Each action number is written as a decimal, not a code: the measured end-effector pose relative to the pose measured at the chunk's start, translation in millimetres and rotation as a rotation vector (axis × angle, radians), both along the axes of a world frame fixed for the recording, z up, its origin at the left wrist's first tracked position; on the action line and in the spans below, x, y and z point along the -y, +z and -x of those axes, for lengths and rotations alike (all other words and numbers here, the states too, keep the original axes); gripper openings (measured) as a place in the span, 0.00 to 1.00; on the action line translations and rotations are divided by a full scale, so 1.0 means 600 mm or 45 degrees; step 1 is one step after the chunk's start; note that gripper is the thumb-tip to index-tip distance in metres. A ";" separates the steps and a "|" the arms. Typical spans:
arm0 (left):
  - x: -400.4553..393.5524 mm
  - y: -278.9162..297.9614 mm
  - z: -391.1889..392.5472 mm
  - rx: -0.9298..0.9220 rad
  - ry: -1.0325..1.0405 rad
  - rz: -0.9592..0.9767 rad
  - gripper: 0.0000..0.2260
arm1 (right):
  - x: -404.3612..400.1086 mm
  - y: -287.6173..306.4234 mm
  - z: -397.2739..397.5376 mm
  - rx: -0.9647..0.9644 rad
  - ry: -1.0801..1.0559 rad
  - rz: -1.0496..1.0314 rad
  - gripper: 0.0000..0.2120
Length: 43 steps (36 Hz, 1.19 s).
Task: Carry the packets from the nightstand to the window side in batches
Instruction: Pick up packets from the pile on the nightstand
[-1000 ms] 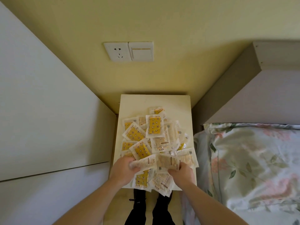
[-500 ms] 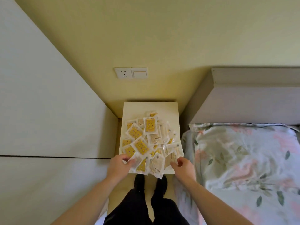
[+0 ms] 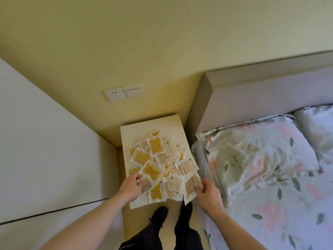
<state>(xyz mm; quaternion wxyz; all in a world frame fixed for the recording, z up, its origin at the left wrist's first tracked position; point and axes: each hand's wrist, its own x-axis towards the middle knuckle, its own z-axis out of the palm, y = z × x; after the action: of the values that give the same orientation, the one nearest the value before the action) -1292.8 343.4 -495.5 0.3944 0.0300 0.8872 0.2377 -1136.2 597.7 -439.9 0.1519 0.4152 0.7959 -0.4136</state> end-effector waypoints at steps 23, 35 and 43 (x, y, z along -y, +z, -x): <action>-0.059 -0.220 0.069 -0.221 0.039 0.238 0.20 | 0.065 -0.343 0.078 0.190 -0.424 0.241 0.13; -0.043 -0.250 0.068 -0.338 0.085 0.058 0.07 | 0.072 -0.385 0.096 0.221 -0.450 0.177 0.06; -0.029 -0.255 0.067 -0.263 0.177 -0.267 0.04 | 0.064 -0.379 0.099 0.130 -0.440 0.161 0.03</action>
<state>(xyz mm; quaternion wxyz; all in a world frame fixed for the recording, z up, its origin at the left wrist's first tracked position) -1332.9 360.9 -648.2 0.2783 0.0337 0.8933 0.3514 -1195.4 559.1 -667.5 0.1447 0.5557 0.6764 -0.4613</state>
